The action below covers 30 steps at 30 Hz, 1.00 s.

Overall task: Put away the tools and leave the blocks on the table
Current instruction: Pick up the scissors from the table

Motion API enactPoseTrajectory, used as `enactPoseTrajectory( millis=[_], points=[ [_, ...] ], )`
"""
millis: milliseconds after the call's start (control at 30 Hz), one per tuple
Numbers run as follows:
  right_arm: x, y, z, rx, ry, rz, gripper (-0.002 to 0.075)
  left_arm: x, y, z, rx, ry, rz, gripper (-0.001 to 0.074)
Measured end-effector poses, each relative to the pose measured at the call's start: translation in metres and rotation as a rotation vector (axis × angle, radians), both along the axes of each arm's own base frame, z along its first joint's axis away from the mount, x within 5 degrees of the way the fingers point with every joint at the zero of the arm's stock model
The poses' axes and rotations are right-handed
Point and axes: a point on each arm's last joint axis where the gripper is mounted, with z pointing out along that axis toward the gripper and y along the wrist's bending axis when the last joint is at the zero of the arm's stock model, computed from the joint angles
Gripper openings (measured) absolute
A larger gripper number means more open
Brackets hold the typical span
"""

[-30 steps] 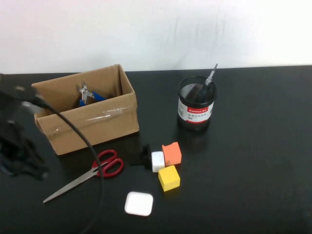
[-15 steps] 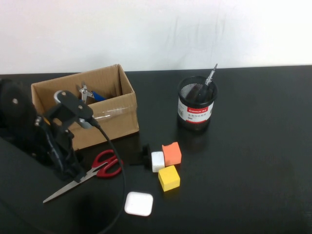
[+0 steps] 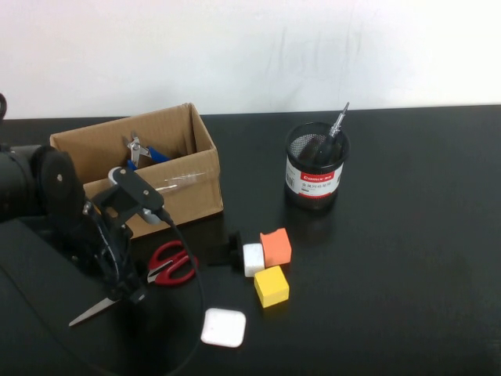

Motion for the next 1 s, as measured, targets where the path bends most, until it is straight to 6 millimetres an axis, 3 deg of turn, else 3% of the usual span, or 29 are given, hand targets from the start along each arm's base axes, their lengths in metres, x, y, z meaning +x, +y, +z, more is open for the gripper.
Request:
enactPoseTrajectory(
  millis=[500,733,800,933,1000],
  points=[
    [0.000,0.000,0.000,0.000,0.000,0.000,-0.0007,0.010,-0.003,-0.026,0.018,0.033,0.001,0.0386],
    [0.000,0.000,0.000,0.000,0.000,0.000,-0.0007,0.014,-0.004,-0.028,0.022,0.040,-0.004,0.0372],
    [0.000,0.000,0.000,0.000,0.000,0.000,-0.0007,0.014,-0.004,-0.028,0.023,0.041,-0.005,0.0330],
    [0.000,0.000,0.000,0.000,0.000,0.000,-0.0007,0.014,-0.004,-0.029,0.028,0.047,-0.014,0.0128],
    [0.000,0.000,0.000,0.000,0.000,0.000,-0.0007,0.013,-0.004,-0.029,0.029,0.058,-0.023,0.0076]
  ],
)
